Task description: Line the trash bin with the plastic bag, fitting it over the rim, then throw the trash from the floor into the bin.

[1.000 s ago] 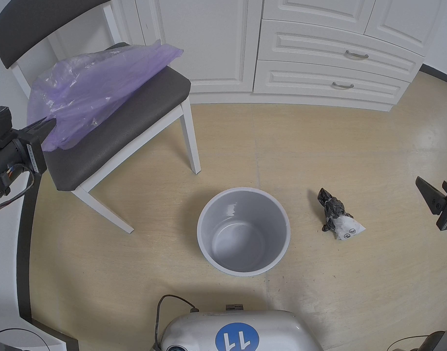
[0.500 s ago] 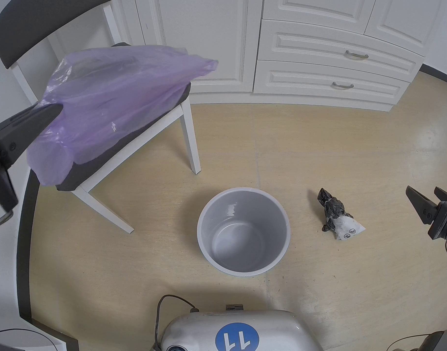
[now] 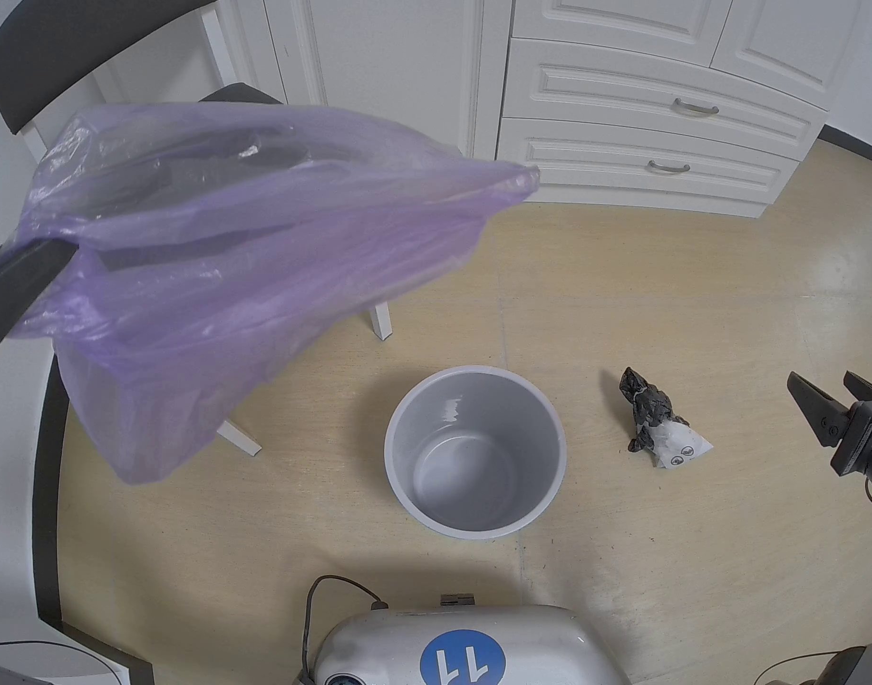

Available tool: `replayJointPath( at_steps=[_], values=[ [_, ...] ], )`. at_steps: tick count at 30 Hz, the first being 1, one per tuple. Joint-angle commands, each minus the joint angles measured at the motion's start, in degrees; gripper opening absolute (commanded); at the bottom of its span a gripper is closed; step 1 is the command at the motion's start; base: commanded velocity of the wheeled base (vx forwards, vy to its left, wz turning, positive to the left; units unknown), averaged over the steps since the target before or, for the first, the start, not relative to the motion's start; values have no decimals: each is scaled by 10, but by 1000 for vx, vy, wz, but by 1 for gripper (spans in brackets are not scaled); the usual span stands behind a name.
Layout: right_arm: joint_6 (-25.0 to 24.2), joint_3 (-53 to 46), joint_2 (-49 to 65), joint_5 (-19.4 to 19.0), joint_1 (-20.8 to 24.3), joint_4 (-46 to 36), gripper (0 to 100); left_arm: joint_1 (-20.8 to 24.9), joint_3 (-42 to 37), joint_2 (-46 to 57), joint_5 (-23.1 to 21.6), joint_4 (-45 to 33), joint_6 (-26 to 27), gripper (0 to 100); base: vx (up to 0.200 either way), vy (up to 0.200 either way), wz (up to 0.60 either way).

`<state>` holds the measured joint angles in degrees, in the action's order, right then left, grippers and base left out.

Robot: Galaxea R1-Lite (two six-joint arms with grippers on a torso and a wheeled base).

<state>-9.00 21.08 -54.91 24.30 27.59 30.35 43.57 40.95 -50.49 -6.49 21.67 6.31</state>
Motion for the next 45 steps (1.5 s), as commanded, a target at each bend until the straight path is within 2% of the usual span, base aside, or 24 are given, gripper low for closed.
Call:
replayJointPath(
  at_steps=[1,6,16,22,25,28,31,37,40,45],
  values=[
    [0,-5,-3,-1,0,1,100,29,-5,0,0,4,-6,0,0,0,0],
    [1,-7,-6,-1,0,1,100,53,-6,-9,2,6,-8,0,0,0,0],
    [-1,-6,-24,0,0,1,100,95,-7,-62,3,13,-61,0,0,0,0],
    [-14,-17,-42,0,11,1,100,130,-22,-88,17,64,-91,0,0,0,0],
    [-28,-19,-54,0,27,0,100,140,-30,-86,19,72,-101,0,0,0,0],
    [-84,-27,-97,0,68,1,100,146,-56,-73,19,93,-124,0,0,0,0],
    [-123,-17,-137,-6,84,1,100,151,-79,-55,17,114,-141,0,0,0,0],
    [-136,33,-213,-48,77,1,100,180,-98,-29,15,129,-166,0,0,0,0],
    [-170,52,-242,-73,63,1,100,197,-101,-19,15,130,-163,0,0,0,0],
    [-196,71,-260,-82,63,1,100,217,-102,-9,15,130,-162,0,0,0,0]
  ],
)
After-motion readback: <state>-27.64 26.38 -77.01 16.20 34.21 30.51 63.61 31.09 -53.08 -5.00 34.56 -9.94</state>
